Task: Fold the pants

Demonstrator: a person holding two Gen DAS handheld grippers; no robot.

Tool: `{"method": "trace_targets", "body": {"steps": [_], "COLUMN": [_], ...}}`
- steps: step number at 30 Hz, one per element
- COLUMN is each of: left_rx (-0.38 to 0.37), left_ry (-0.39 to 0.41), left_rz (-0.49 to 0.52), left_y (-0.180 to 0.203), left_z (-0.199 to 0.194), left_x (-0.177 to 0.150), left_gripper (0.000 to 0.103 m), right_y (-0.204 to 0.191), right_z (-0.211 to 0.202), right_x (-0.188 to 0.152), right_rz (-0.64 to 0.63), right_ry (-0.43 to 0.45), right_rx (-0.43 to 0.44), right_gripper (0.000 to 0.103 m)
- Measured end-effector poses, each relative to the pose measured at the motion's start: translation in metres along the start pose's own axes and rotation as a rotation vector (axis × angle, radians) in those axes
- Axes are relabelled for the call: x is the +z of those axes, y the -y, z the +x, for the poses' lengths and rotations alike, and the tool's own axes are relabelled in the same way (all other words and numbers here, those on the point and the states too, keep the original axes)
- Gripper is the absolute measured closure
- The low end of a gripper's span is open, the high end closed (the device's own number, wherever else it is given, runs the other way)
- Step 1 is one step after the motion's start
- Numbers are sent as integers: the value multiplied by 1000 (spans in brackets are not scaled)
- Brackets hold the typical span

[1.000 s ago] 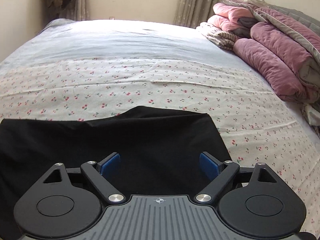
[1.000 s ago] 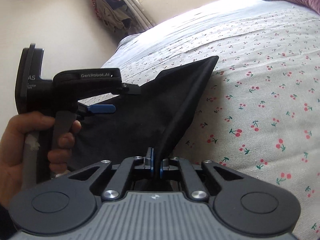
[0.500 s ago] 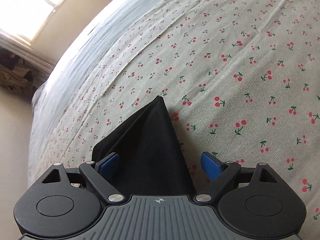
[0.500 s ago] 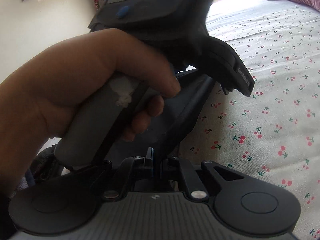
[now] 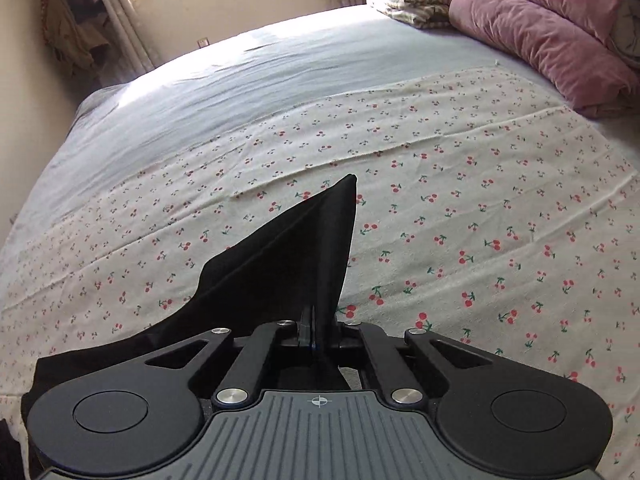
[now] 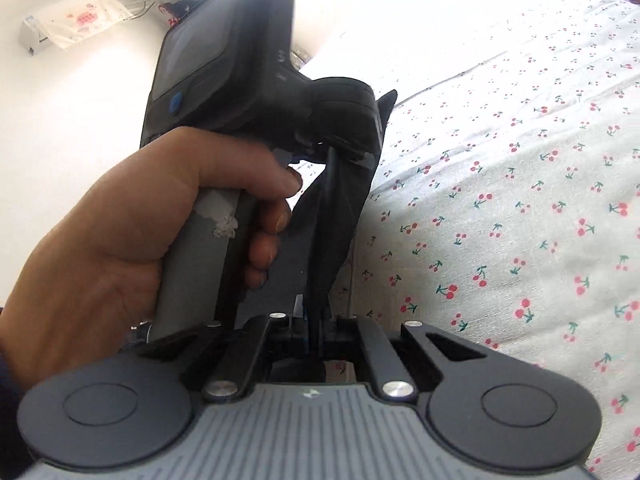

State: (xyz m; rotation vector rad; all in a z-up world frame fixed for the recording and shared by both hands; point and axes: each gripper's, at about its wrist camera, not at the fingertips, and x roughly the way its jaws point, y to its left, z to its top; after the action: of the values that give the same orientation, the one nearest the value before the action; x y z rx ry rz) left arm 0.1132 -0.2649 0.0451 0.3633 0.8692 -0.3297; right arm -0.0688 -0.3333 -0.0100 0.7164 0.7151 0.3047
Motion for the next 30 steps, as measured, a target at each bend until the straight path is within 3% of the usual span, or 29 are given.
{"method": "trace_targets", "body": {"steps": [6,10,15,23,30], "left_rx": [-127,-185,-205,-218,-228], "left_ry": [81,132,140,128,123], "left_rz": [-63,-89,-91,-103,-133], "left_y": [57,94,124,115,81], "left_z": [-29,-47,-48,-44,-44], "left_x": [30,35,33,29,33], "left_gripper": [101,101,100,100,100], "right_y": [61,97,97,97,83], "right_z": [-64,-127,-149,-155,-140], "right_x": [27,34,24,22,25], "right_rz": [116,125,68,-7,-36], "right_ry": [94,237,263,248,289], "right_rx": [0,-35,-65,-110,-69], "right_gripper": [103,103,103,103,103]}}
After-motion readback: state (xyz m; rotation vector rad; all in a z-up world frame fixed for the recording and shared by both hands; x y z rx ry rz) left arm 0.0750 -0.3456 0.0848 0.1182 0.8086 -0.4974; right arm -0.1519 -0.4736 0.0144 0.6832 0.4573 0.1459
